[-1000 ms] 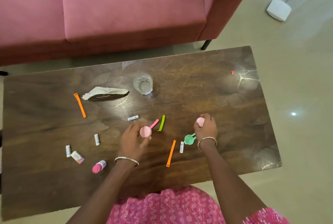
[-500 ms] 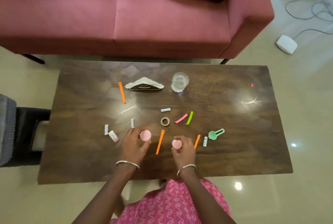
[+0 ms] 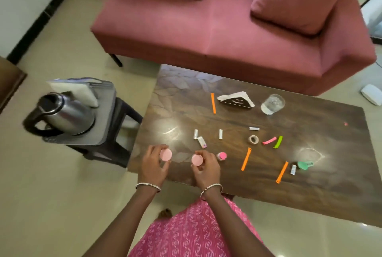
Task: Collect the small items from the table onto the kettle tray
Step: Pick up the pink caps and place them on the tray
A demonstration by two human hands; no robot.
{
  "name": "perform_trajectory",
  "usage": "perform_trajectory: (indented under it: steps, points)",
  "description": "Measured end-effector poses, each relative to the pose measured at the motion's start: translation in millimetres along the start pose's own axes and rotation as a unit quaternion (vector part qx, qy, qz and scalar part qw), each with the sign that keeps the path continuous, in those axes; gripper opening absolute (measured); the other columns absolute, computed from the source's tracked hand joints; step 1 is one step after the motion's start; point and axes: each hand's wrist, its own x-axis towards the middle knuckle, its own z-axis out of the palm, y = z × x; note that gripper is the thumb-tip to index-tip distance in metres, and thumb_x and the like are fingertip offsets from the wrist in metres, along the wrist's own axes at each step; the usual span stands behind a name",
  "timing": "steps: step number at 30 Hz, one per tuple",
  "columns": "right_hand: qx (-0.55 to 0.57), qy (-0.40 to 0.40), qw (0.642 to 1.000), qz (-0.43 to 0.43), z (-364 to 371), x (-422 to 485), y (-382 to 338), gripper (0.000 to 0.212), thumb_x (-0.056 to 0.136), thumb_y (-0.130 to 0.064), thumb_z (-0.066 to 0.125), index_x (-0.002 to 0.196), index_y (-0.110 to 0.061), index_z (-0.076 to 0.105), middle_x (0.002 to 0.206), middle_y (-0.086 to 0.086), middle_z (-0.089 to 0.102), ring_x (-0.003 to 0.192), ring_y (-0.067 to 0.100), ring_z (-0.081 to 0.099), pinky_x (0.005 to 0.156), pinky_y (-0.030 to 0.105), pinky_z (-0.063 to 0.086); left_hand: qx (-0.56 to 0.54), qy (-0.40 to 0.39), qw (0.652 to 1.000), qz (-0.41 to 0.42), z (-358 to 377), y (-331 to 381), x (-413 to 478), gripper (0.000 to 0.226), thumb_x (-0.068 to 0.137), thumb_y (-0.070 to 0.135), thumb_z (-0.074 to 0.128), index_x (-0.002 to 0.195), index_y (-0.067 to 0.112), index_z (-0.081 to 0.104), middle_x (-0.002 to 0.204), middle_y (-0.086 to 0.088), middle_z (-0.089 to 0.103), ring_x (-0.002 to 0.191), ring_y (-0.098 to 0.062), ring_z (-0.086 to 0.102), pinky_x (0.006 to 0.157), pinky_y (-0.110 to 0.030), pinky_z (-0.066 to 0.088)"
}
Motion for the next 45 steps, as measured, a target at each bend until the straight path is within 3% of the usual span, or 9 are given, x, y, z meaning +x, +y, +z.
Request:
perform_trajectory:
  steps: [4,12,18,23,28,31,36,40,45]
  points:
    - [0.018,-0.025,0.998,-0.048,42,-13,-49,0.035,0.073,-0.007,0.072,0.107,-0.015,0.067,0.102,0.002,0.063,0.092,0.021,0.063,0.078,0.036,0.056,0.007,0.034,0.999,-0.031,-51,-35,-5,0.039,0.071,0.002,0.075,0.108,0.015,0.067,0.107,-0.003,0.058,0.093,-0.025,0.063,0.077,-0.04,0.057]
    - [0.022,-0.084,0.992,-0.086,107,5,-107,0.041,0.075,-0.01,0.076,0.115,-0.014,0.066,0.108,-0.001,0.067,0.09,0.011,0.064,0.07,0.001,0.045,0.029,0.09,0.992,-0.086,-109,-93,13,0.04,0.073,0.01,0.076,0.11,0.019,0.066,0.109,-0.002,0.061,0.093,-0.023,0.062,0.076,-0.028,0.049]
    - [0.009,-0.099,0.988,-0.12,150,43,-144,0.033,0.076,-0.015,0.076,0.108,-0.016,0.067,0.105,-0.001,0.065,0.092,0.016,0.064,0.078,0.026,0.057,0.022,0.108,0.987,-0.116,-138,-129,62,0.041,0.073,0.016,0.077,0.112,0.019,0.064,0.107,0.0,0.065,0.098,-0.022,0.062,0.083,-0.031,0.051]
    - [0.014,-0.113,0.987,-0.11,197,96,-175,0.035,0.074,-0.012,0.078,0.107,-0.015,0.067,0.105,0.0,0.062,0.088,0.016,0.062,0.069,0.004,0.047,0.041,0.106,0.984,-0.14,-151,-154,133,0.039,0.076,0.022,0.077,0.111,0.021,0.062,0.104,0.002,0.069,0.095,-0.021,0.064,0.077,-0.03,0.05]
    - [0.02,-0.121,0.984,-0.13,243,158,-201,0.035,0.078,-0.017,0.076,0.111,-0.016,0.065,0.104,0.002,0.062,0.091,0.019,0.063,0.076,0.029,0.058,0.08,0.085,0.986,-0.119,-157,-180,220,0.036,0.079,0.026,0.074,0.111,0.022,0.059,0.101,0.0,0.07,0.093,-0.024,0.066,0.077,-0.037,0.053]
    - [-0.005,-0.118,0.982,-0.146,269,198,-213,0.034,0.08,-0.024,0.074,0.112,-0.017,0.063,0.105,0.002,0.066,0.094,0.021,0.063,0.08,0.04,0.055,0.108,0.074,0.986,-0.1,-158,-202,274,0.036,0.082,0.03,0.071,0.113,0.021,0.057,0.104,-0.004,0.069,0.096,-0.027,0.063,0.08,-0.041,0.052]
    - [-0.059,-0.116,0.978,-0.16,308,258,-225,0.032,0.078,-0.025,0.075,0.107,-0.017,0.067,0.104,0.001,0.07,0.098,0.026,0.062,0.083,0.037,0.05,0.219,0.011,0.972,-0.085,-154,-242,336,0.041,0.084,0.042,0.065,0.116,0.019,0.055,0.109,-0.005,0.064,0.103,-0.028,0.057,0.085,-0.039,0.046]
    - [-0.098,-0.139,0.972,-0.159,341,292,-229,0.032,0.079,-0.031,0.072,0.109,-0.024,0.067,0.112,-0.003,0.065,0.109,0.024,0.054,0.089,0.038,0.045,0.265,-0.051,0.951,-0.153,-127,-266,353,0.038,0.086,0.044,0.062,0.113,0.022,0.048,0.098,-0.007,0.068,0.091,-0.031,0.067,0.068,-0.036,0.05]
    - [-0.172,-0.158,0.955,-0.182,375,317,-223,0.033,0.078,-0.037,0.071,0.109,-0.031,0.068,0.131,-0.001,0.051,0.125,0.024,0.042,0.091,0.037,0.041,0.286,-0.03,0.934,-0.21,-92,-295,368,0.026,0.095,0.033,0.053,0.118,0.022,0.046,0.096,-0.009,0.069,0.09,-0.032,0.069,0.067,-0.037,0.051]
